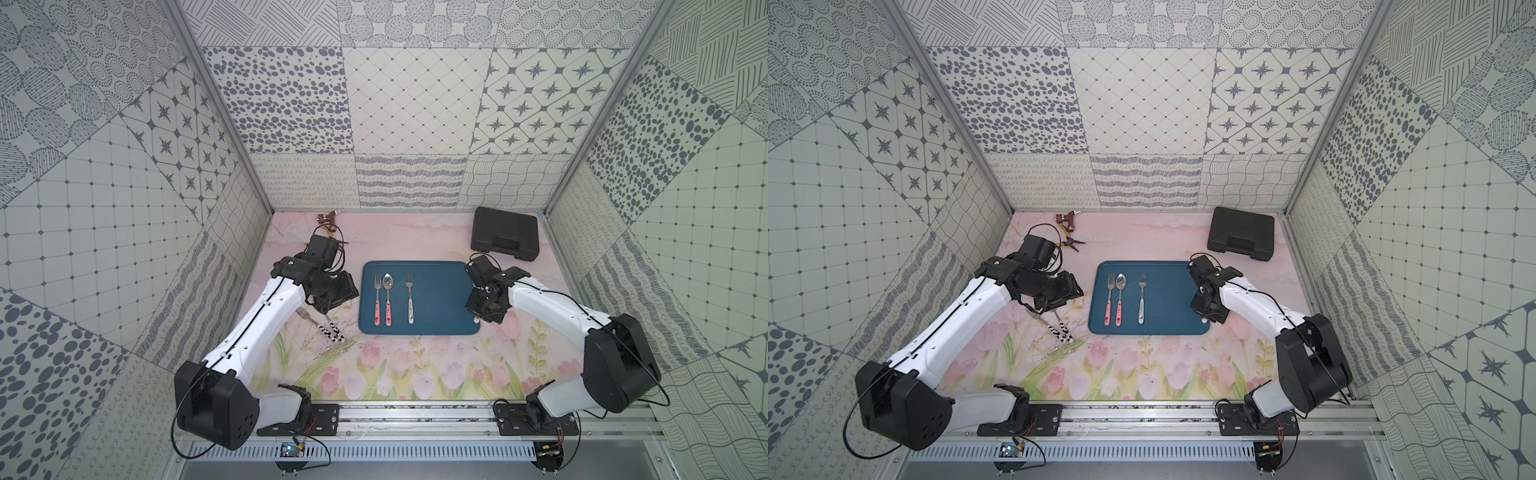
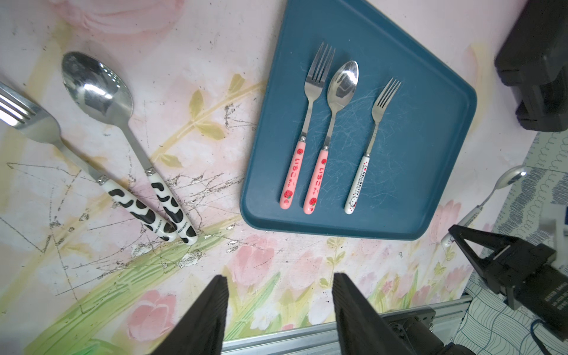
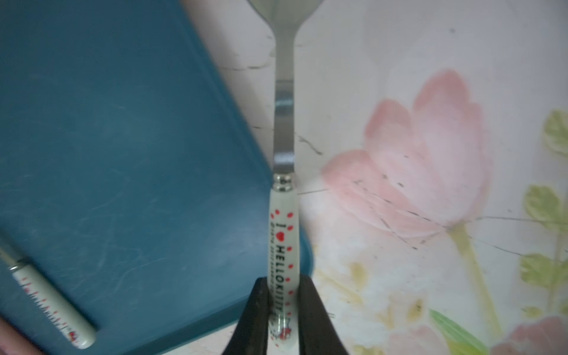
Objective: Set the spoon and fork side by side
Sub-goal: Pick up the spoon from the center of the board, then place the spoon on the tray.
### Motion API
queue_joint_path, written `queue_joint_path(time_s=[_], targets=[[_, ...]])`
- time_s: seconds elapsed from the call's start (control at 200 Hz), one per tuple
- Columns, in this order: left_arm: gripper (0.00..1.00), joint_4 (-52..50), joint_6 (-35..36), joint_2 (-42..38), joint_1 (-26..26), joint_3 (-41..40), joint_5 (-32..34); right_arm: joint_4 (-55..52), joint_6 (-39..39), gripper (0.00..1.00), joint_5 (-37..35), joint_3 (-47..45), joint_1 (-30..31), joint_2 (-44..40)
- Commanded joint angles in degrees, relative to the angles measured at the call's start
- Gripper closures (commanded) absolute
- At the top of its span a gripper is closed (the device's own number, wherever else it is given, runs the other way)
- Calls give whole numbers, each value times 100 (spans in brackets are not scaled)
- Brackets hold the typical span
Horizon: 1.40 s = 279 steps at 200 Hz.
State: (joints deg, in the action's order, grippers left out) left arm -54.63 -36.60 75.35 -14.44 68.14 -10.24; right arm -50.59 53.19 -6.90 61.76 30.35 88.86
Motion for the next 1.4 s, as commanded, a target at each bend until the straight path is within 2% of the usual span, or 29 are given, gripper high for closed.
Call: queue_joint_path(time_s=[0.0, 0.175, 0.35, 0.791, 1.391], targets=[[41, -19, 100, 21, 7, 160, 33, 244, -551, 84, 338, 754, 446, 778], [41, -96, 144, -64, 2, 190, 105, 135, -915, 85, 558, 1774, 674, 1650], [40, -144, 162, -126, 2, 191, 162, 34, -1006, 85, 745, 2175, 812, 2022], [40, -70, 171, -28, 7, 187, 92, 31, -1022, 84, 1163, 2346, 1139, 2552], [40, -74, 144, -142, 3, 68, 98, 255, -758, 83, 1281, 2000, 1306, 2621]])
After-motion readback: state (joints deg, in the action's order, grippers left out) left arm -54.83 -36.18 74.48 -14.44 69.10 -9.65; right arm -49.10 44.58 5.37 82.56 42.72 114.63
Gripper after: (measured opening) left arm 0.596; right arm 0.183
